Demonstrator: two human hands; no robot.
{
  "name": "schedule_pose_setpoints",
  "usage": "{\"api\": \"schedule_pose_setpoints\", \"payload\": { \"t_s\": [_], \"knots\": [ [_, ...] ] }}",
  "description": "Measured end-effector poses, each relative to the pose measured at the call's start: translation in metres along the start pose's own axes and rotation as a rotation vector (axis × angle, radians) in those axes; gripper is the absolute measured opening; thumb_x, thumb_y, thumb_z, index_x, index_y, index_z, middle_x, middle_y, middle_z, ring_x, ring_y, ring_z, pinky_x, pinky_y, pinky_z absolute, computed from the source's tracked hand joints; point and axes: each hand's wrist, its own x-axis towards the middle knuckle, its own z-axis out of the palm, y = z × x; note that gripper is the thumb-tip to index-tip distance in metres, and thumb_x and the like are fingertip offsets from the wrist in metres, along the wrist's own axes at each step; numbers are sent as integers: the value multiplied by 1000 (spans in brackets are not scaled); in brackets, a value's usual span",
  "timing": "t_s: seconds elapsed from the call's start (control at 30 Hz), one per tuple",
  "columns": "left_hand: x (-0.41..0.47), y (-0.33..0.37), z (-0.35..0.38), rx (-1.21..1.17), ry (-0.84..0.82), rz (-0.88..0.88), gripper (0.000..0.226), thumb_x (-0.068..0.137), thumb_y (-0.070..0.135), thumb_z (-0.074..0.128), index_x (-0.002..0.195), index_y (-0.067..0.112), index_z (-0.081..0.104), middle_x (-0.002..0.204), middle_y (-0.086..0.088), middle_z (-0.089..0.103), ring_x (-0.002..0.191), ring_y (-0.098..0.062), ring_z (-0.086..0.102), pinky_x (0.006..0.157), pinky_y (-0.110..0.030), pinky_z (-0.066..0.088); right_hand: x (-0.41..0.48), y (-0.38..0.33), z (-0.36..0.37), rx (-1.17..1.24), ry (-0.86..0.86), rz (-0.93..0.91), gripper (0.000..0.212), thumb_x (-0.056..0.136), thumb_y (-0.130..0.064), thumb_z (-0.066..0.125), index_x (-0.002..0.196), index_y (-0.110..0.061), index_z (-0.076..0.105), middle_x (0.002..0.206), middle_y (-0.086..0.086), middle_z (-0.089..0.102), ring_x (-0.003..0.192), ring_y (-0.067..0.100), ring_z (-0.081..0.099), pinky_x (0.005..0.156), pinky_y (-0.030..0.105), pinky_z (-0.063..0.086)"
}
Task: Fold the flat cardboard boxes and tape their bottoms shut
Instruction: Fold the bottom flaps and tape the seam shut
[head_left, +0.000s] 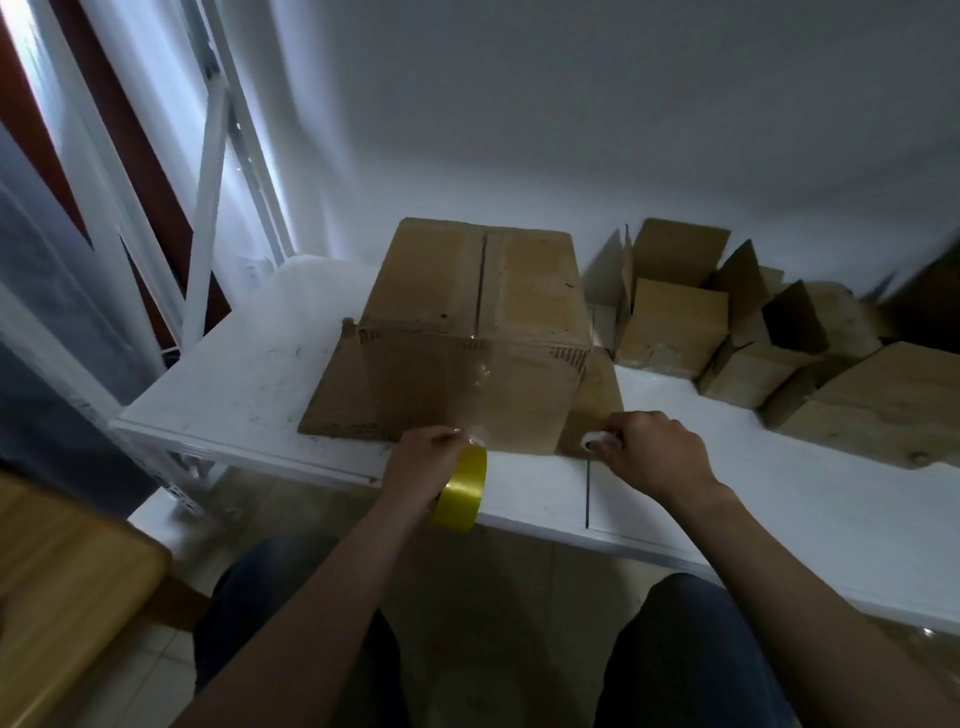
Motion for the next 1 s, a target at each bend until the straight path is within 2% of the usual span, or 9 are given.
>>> {"api": "schedule_pose_setpoints", "payload": {
  "t_s": [0.1,0.17,0.33,0.47,0.57,0.67,0.77,0.9,1.0],
  "knots": [
    [-5,5,3,47,-1,-7,33,94,44,63,121,25,71,117,-1,69,107,-22,63,91,-34,48,-2,33,18,111,-74,125,32,92,-54,62,97,-24,72,97,1,69,86,22,63,75,33,52],
    [-8,10,5,70,-7,-2,33,95,44,63,122,26,71,113,-1,67,102,-22,62,93,-37,50,-4,50,25,157,-96,192,36,91,-55,62,95,-21,72,101,5,68,92,27,61,82,39,54],
    [-17,22,12,89,-16,20,33,97,41,60,126,26,66,112,0,60,98,-21,56,94,-39,50,-3,70,31,154,-150,287,39,100,-48,51,128,-26,65,132,9,56,126,40,41,100,49,43],
    [-21,29,12,54,0,14,34,95,43,64,124,26,68,114,-1,61,102,-24,59,96,-42,51,5,77,32,209,-156,266,46,105,-42,42,149,-31,45,151,6,47,136,40,37,108,52,39],
    [-21,31,7,35,-2,15,34,94,44,66,123,27,68,113,0,59,101,-23,58,96,-43,51,15,71,25,319,-1,191,48,106,-42,34,149,-26,45,153,9,47,136,42,42,109,53,38],
    [-19,32,-1,5,-7,7,30,92,46,67,118,31,69,109,2,60,96,-21,58,96,-47,52,21,44,-1,392,227,46,55,106,-51,24,149,-24,44,155,6,45,143,34,38,116,51,32],
    [-17,32,-10,-16,4,5,12,92,41,68,102,35,66,93,15,55,86,-13,56,96,-48,53,23,-1,-39,262,392,-120,54,107,-53,24,150,-28,43,159,4,39,148,32,28,119,50,26],
    [-16,28,-23,-25,4,13,7,93,37,68,88,41,66,92,17,54,90,-16,56,94,-44,53,38,-61,-66,81,395,-293,56,103,-62,24,146,-34,45,160,1,36,147,39,27,115,56,30],
    [-12,23,-31,-5,-4,20,4,95,35,65,94,38,67,90,19,50,81,-6,49,90,-37,49,55,-99,-64,-74,317,-422,64,98,-69,17,144,-36,47,152,-1,45,140,36,38,110,55,36]
  ]
}}
